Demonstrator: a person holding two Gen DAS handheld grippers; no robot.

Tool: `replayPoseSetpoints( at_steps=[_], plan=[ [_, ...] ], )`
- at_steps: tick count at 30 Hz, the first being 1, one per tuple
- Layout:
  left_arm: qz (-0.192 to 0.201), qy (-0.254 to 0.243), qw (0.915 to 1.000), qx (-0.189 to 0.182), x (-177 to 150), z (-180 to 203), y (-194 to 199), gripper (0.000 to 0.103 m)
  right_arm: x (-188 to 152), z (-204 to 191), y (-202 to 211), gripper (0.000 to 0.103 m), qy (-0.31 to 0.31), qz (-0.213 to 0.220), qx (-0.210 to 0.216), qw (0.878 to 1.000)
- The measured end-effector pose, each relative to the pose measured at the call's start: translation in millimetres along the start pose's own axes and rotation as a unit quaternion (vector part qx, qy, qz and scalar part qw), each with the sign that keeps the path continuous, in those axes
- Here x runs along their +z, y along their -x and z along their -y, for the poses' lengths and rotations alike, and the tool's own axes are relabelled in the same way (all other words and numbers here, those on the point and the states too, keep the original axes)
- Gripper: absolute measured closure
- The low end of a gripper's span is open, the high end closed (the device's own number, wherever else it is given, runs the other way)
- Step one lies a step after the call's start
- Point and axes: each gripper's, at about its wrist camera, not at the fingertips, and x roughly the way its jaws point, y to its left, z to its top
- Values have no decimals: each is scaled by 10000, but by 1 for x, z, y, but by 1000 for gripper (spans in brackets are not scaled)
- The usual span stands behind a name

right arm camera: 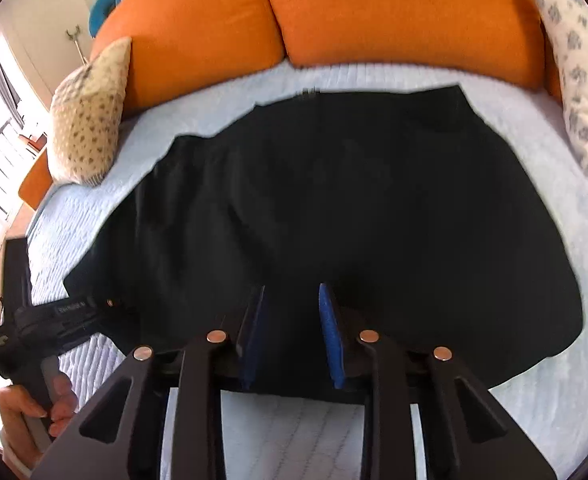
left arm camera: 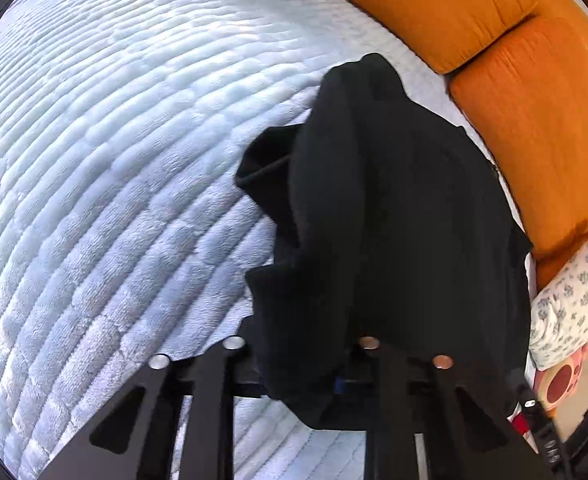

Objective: Fold large clothes

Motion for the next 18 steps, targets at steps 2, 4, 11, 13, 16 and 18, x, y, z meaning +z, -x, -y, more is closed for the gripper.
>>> replayPoseSetpoints(
  at_steps=[2, 4, 11, 13, 16, 18],
  plan=[
    [4, -3, 10000, 11, 2, 6, -3, 83, -12, 0, -4, 79, -37, -93, -36, 9999],
    [33, -105, 9999, 30, 2, 15, -1, 84, -20, 3, -6, 79, -116, -135, -17, 9998],
    [389, -718, 9966, -47, 2, 69, 23, 85, -57, 18, -20, 78, -395, -82, 37, 9992],
    [507, -945, 9941, -184, 6, 93, 37, 85, -70, 25, -19, 78, -559, 192, 177, 9981],
    [629, -1444, 9870, -335, 7, 144, 52, 85, -75, 28, -15, 78, -812, 362, 209, 9958],
    [649, -1704, 9823, -428, 5, 175, 55, 85, -81, 29, -9, 79, -1031, 491, 215, 9932]
  ],
)
